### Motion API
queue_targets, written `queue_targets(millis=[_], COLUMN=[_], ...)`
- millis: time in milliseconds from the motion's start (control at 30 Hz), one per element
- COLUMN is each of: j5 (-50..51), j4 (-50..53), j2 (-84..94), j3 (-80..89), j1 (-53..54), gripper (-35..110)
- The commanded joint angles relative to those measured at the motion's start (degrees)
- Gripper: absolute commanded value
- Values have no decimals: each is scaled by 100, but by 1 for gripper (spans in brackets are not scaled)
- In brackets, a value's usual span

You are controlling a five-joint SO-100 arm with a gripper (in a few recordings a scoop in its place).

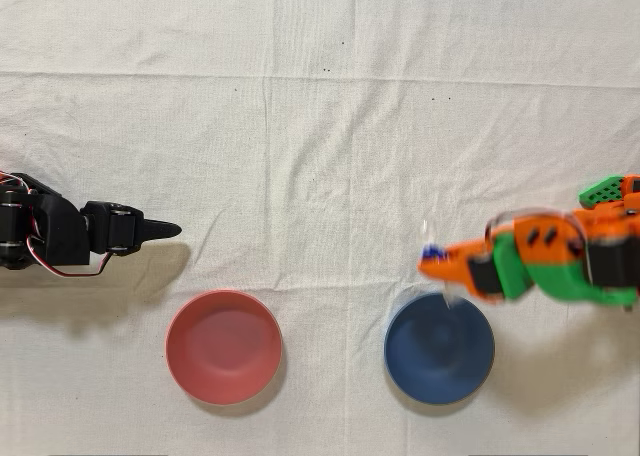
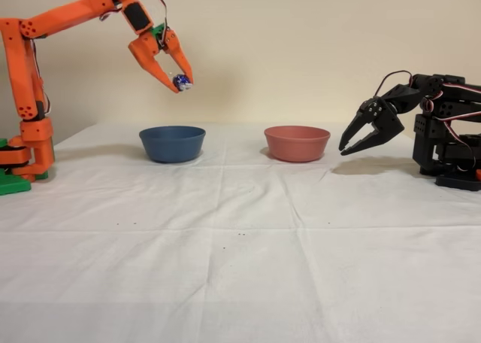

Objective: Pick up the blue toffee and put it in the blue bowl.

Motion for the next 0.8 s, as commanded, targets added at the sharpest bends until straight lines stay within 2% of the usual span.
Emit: queue_targets(millis=[0,367,767], j5=[-44,185,290], j4=[44,-255,-457], j2=[-53,-949,-1547], j3=[-483,-580,-360], j1=[-703,-1934,-2145], gripper=[10,9,9])
